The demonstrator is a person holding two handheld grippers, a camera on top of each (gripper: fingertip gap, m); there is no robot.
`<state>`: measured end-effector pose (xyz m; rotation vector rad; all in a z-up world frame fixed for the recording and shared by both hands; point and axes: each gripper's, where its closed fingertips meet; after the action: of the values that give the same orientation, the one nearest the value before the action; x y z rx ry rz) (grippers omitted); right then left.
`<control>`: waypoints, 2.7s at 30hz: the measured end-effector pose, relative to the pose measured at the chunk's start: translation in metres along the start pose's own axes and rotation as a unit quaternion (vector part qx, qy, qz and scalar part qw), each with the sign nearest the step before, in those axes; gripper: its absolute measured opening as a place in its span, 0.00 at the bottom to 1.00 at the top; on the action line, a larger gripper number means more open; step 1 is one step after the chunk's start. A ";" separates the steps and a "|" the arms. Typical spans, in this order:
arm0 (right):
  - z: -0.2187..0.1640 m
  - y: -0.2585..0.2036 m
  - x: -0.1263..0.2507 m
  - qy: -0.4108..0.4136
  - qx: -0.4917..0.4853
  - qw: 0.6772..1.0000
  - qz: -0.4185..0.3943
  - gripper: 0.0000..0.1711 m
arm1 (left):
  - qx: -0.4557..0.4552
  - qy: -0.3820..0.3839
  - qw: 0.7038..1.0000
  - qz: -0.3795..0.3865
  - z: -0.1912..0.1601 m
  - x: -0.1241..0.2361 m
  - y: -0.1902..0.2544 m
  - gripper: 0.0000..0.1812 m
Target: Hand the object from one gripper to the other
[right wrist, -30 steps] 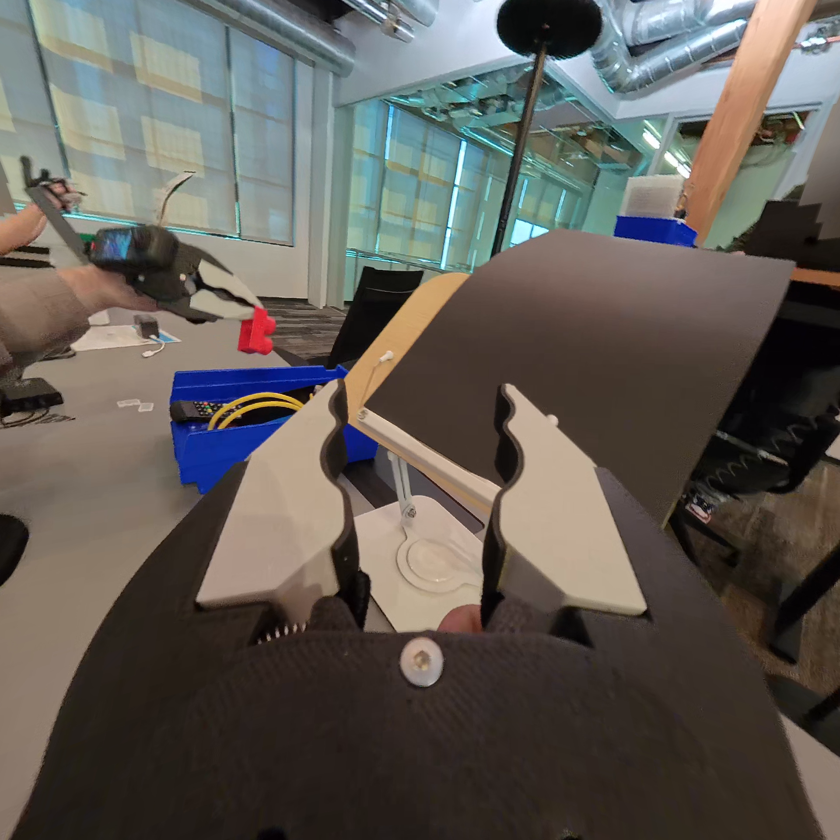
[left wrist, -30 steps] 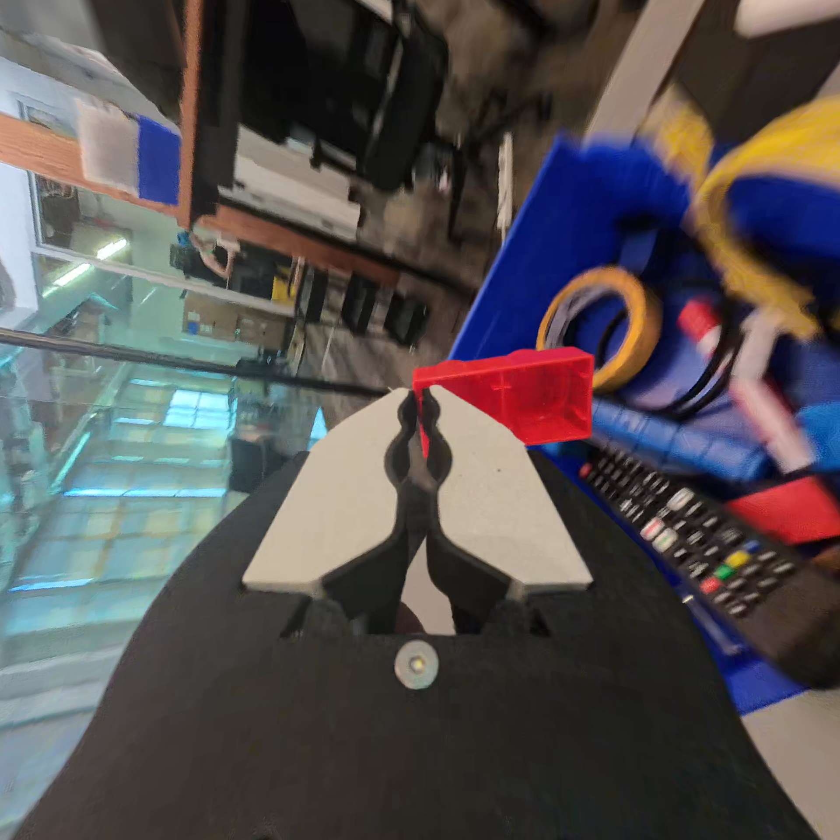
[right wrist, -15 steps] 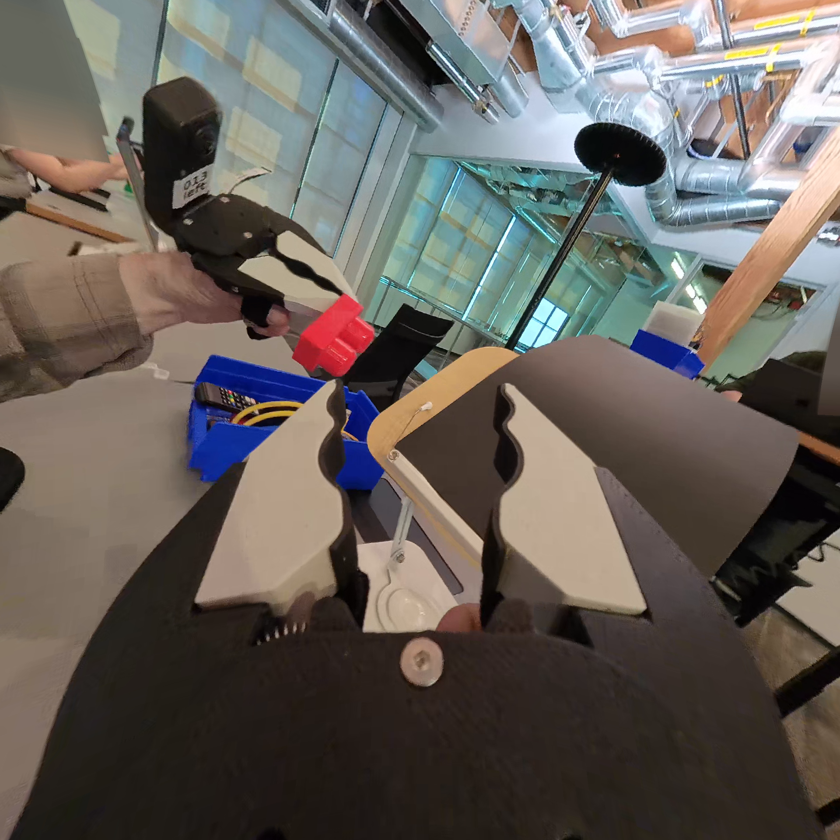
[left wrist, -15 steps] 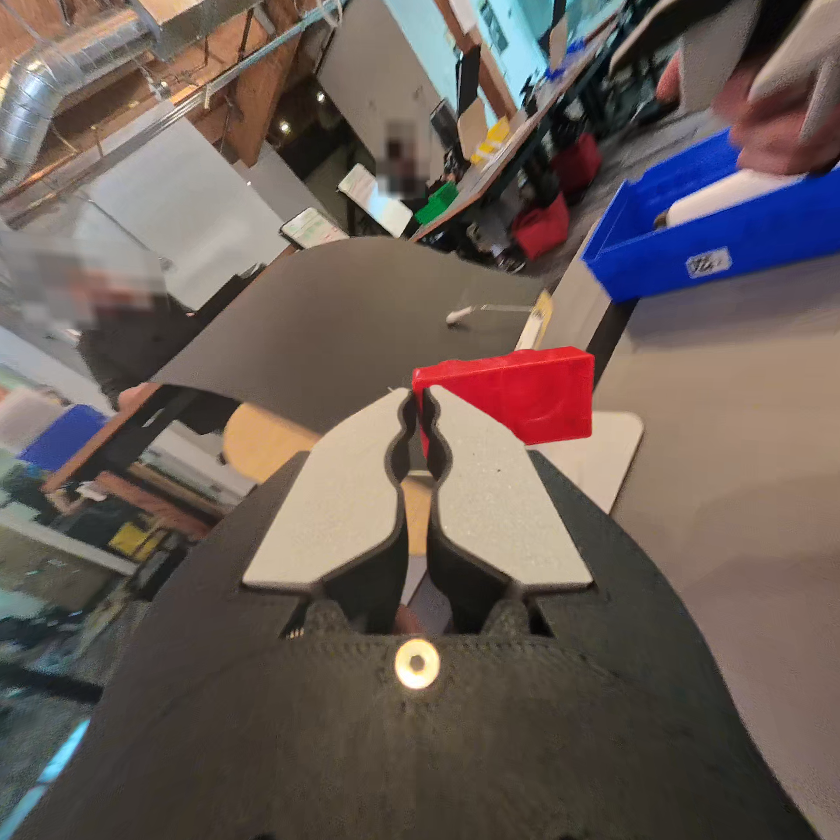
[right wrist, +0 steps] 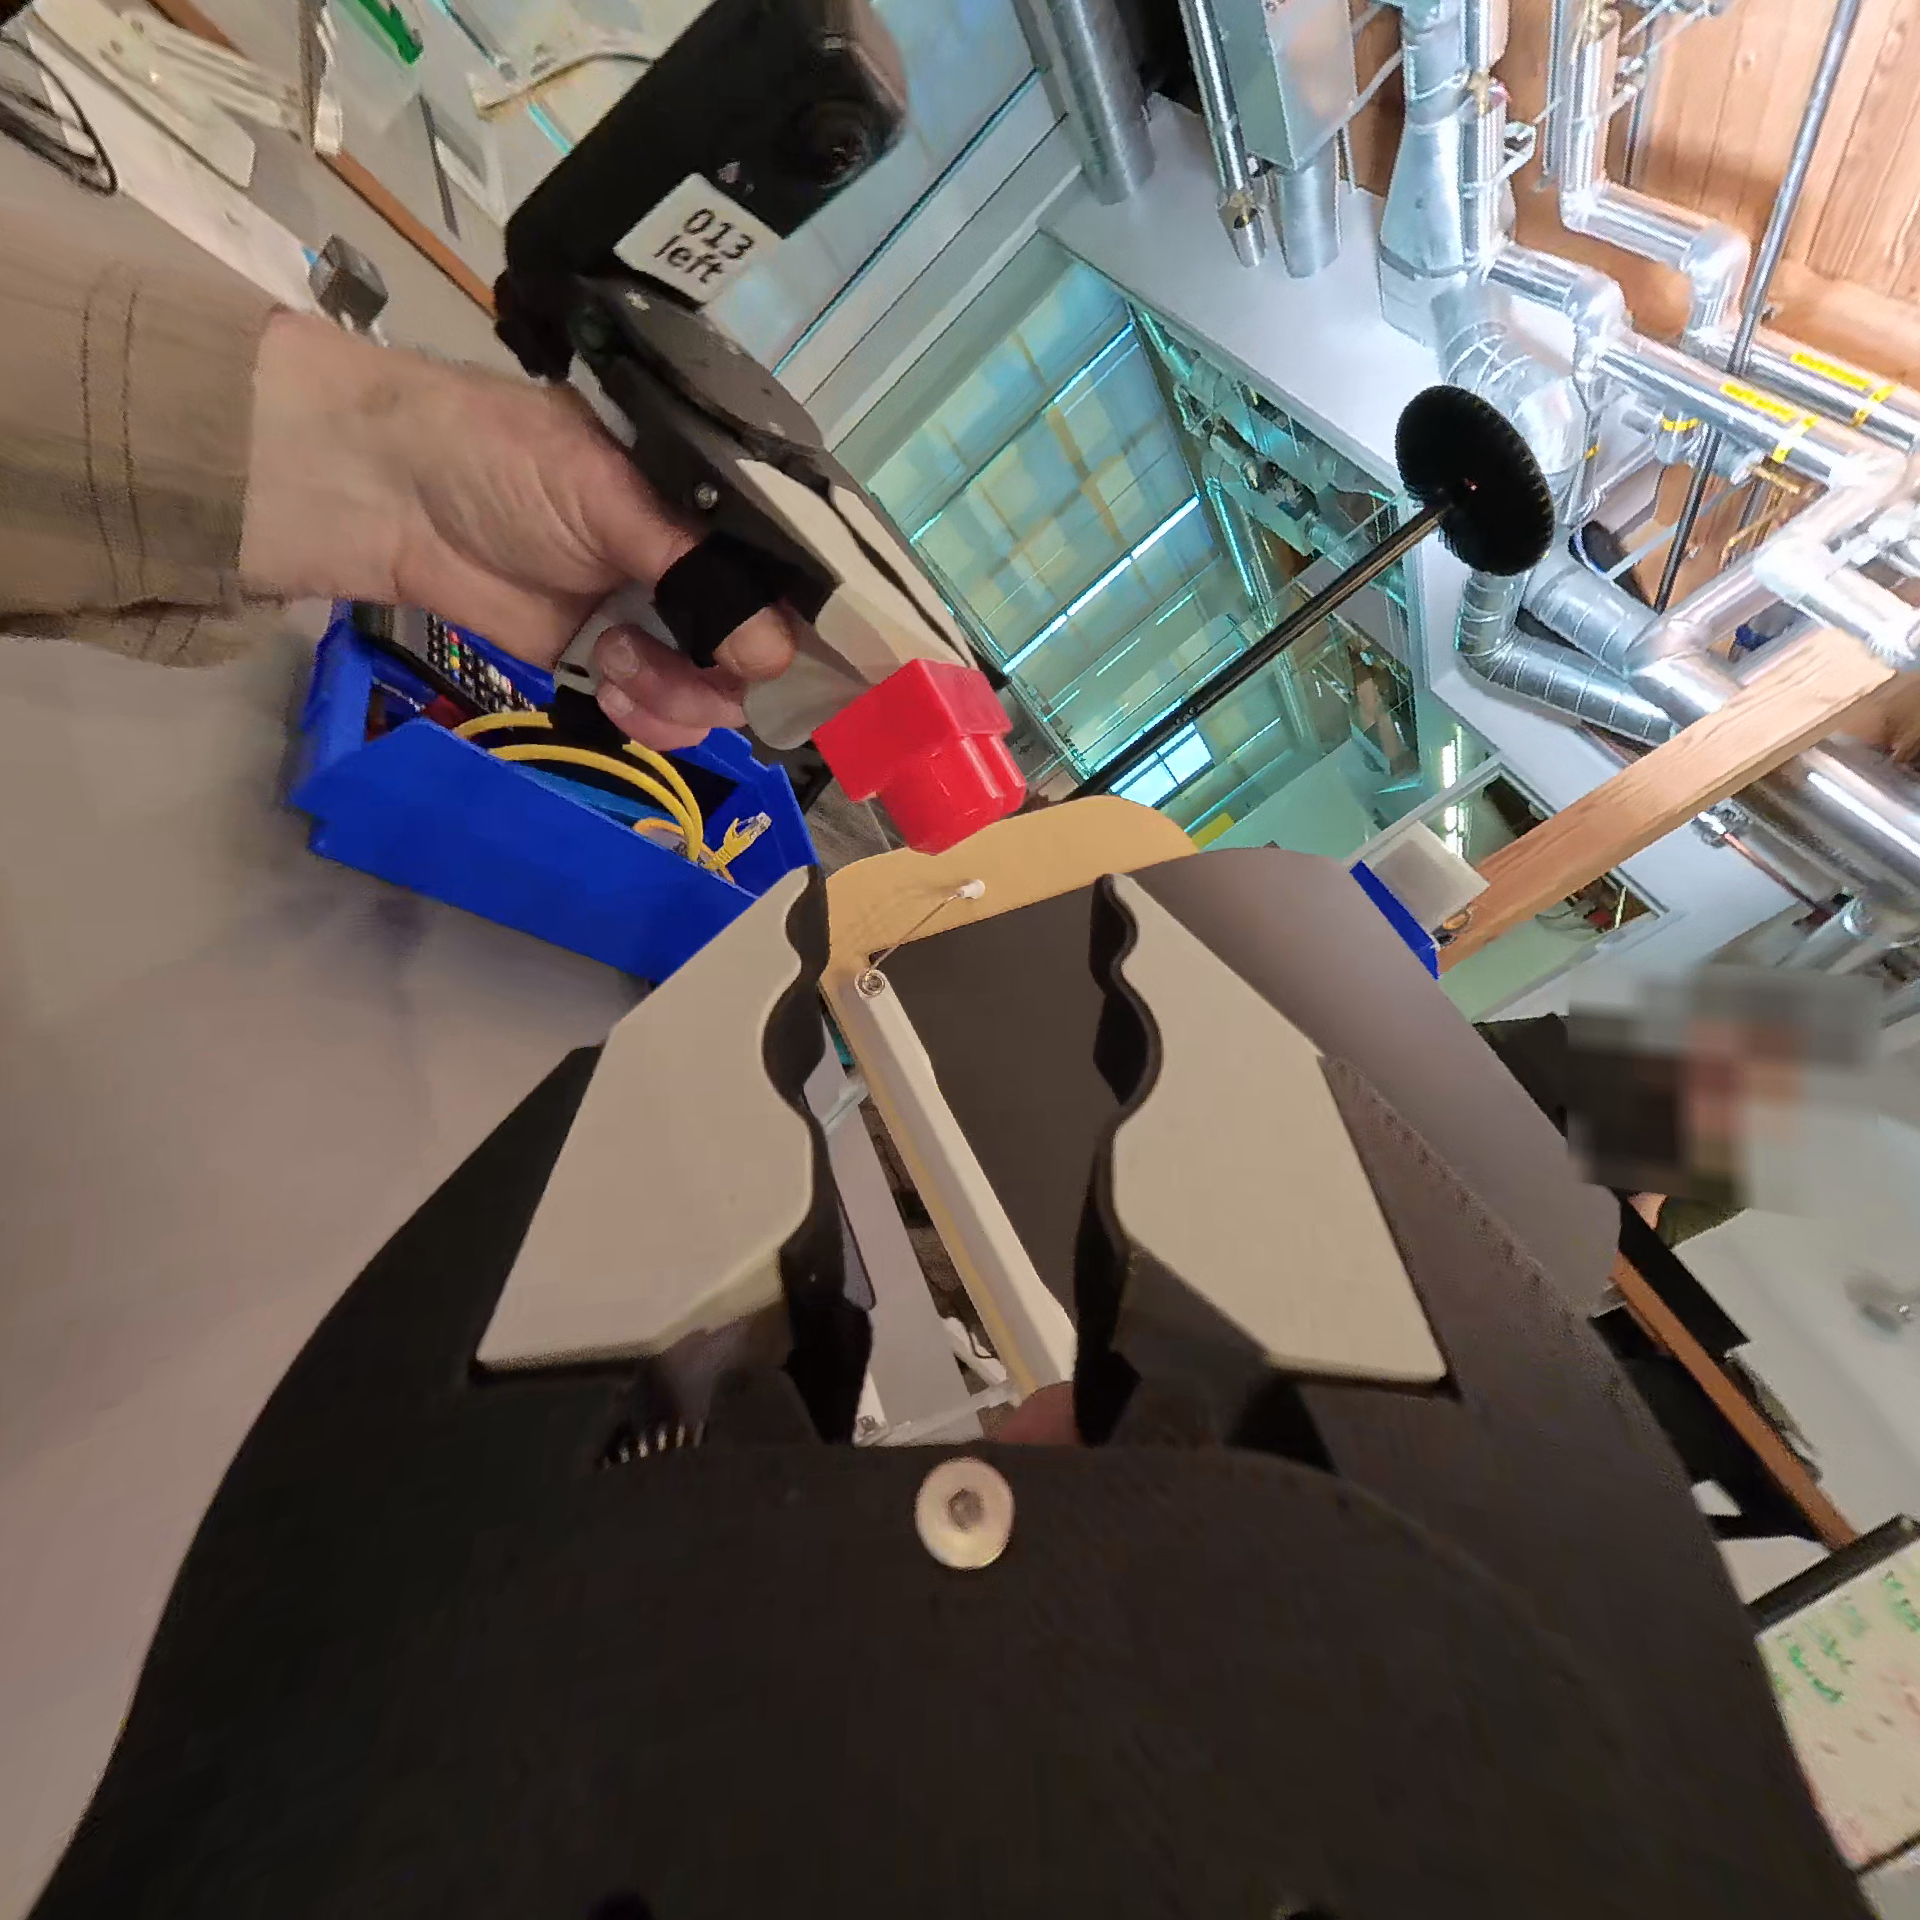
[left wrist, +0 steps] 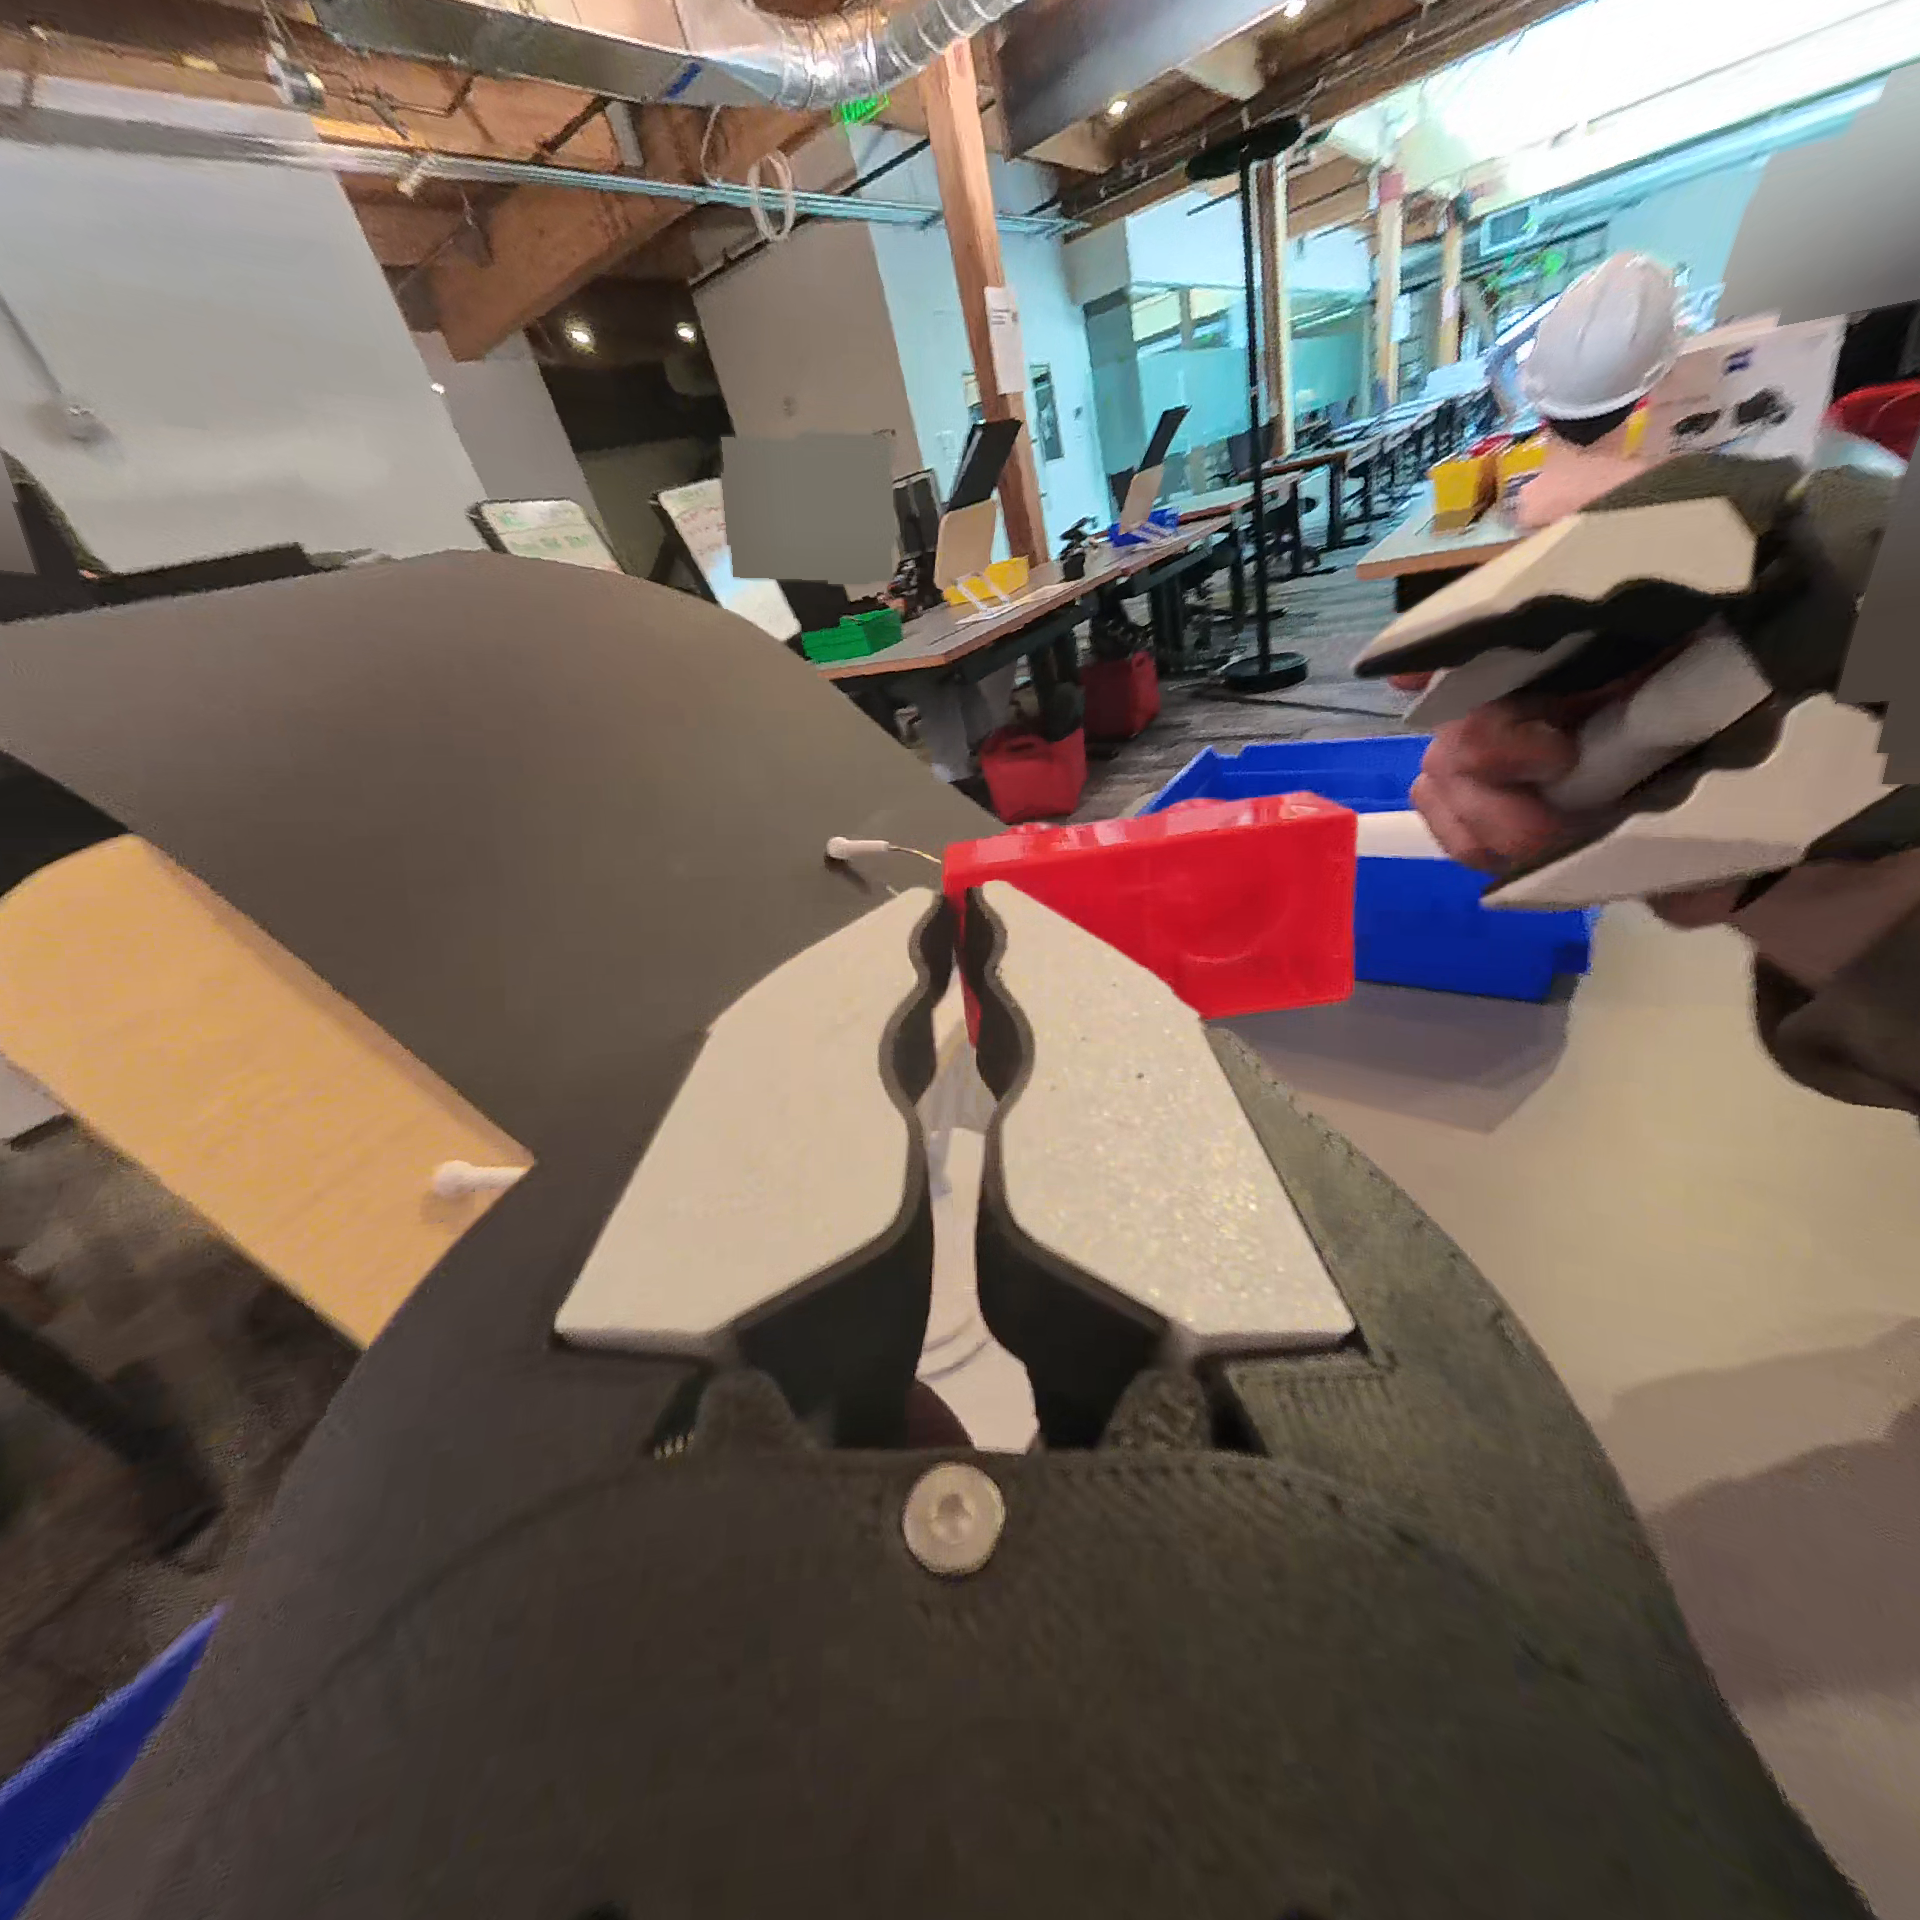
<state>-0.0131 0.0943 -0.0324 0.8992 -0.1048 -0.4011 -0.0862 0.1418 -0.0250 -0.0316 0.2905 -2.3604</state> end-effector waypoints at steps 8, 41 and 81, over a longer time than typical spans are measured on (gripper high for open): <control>-0.004 -0.010 -0.013 -0.048 0.124 0.991 -0.024 0.28 | 0.095 -0.020 0.991 -0.088 -0.011 -0.013 0.028 0.01; -0.049 -0.026 0.023 -0.113 -0.075 0.981 0.142 0.15 | -0.191 -0.106 0.968 -0.122 -0.030 -0.017 0.085 0.39; -0.024 -0.053 0.017 -0.120 0.070 0.976 0.168 0.50 | 0.158 -0.062 0.909 -0.380 -0.049 -0.008 0.124 0.21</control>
<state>-0.0066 0.0766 -0.0901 0.9486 -0.5061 -0.1867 -0.0011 0.0710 -0.0989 -0.1657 -0.2228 -3.1343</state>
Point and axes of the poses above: each gripper's, where its closed fingertips meet, x back along the fingers, z out of its top, y = z × x across the jaws, and after that the axes turned 1 degree about x, right-handed
